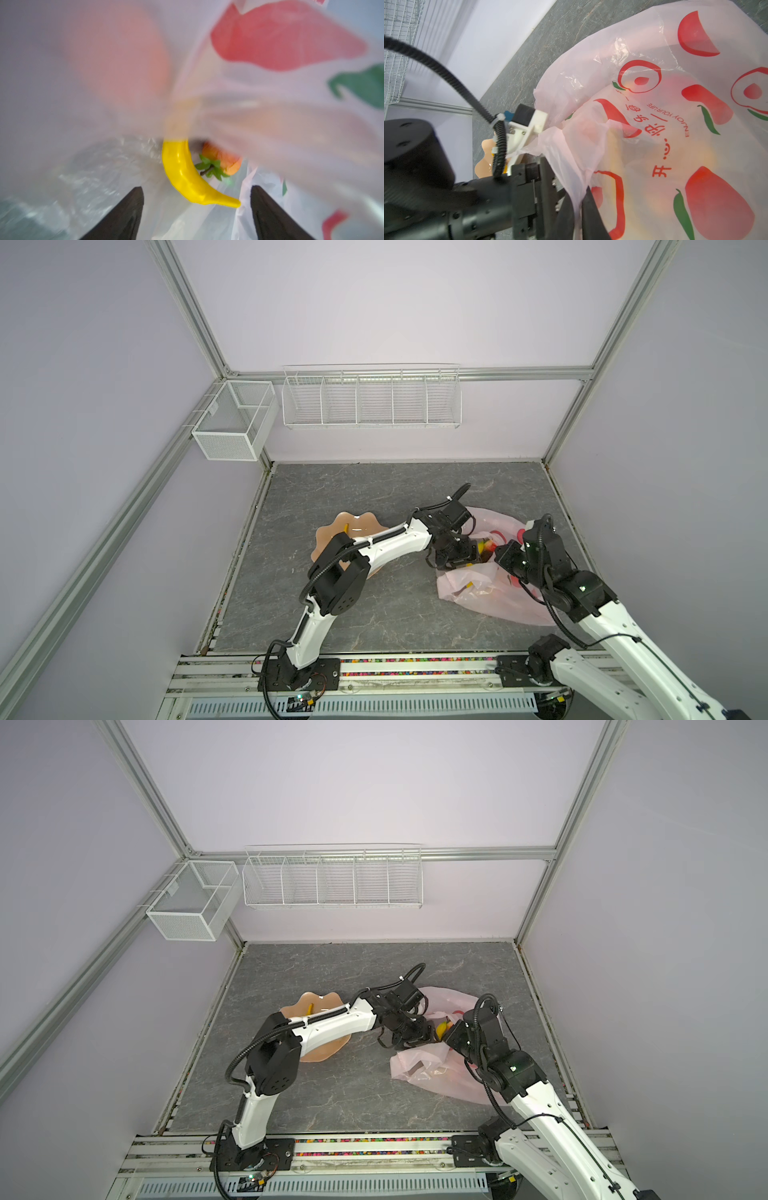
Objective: Place the fruits into the plastic bag
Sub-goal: 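Lower the banana into the bag and open the left gripper, then withdraw the left gripper from the bag back over the bowl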
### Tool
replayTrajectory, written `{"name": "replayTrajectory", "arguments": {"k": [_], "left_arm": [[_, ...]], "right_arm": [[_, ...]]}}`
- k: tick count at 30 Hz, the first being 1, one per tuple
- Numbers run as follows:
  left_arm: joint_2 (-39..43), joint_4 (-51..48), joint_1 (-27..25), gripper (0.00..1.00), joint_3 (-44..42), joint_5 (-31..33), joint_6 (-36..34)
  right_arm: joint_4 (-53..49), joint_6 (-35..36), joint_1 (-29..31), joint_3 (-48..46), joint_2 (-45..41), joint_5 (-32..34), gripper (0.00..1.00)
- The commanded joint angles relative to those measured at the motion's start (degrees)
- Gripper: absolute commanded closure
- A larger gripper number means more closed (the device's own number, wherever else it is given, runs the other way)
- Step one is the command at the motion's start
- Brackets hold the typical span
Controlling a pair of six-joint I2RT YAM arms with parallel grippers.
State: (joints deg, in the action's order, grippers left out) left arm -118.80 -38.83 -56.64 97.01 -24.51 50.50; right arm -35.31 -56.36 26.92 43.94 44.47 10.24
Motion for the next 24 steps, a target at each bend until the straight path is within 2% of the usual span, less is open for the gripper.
{"name": "replayTrajectory", "arguments": {"k": [1, 7, 15, 20, 24], "left_arm": [[5.9, 0.5, 1.1, 0.19, -4.4, 2.4, 0.8], [14.2, -2.2, 3.2, 0.19, -11.4, 4.5, -0.2], [24.4, -15.3, 7.9, 0.21, -16.4, 12.9, -6.0], [31.3, -19.0, 17.9, 0.25, -21.5, 16.5, -8.4], [34.8, -16.5, 26.1, 0.31, -26.1, 15.7, -7.5]], "right_arm": [[-0.8, -0.2, -0.4, 0.1, -0.4, 0.0, 0.88], [-0.8, 0.0, -0.6, 0.1, -0.2, -0.1, 0.88], [-1.2, 0.2, -1.0, 0.4, 0.0, -0.1, 0.88], [-1.3, 0.6, -1.1, 0.9, 0.5, -0.3, 0.88], [-1.2, 0.8, -1.2, 1.3, 0.9, -0.6, 0.88]]}}
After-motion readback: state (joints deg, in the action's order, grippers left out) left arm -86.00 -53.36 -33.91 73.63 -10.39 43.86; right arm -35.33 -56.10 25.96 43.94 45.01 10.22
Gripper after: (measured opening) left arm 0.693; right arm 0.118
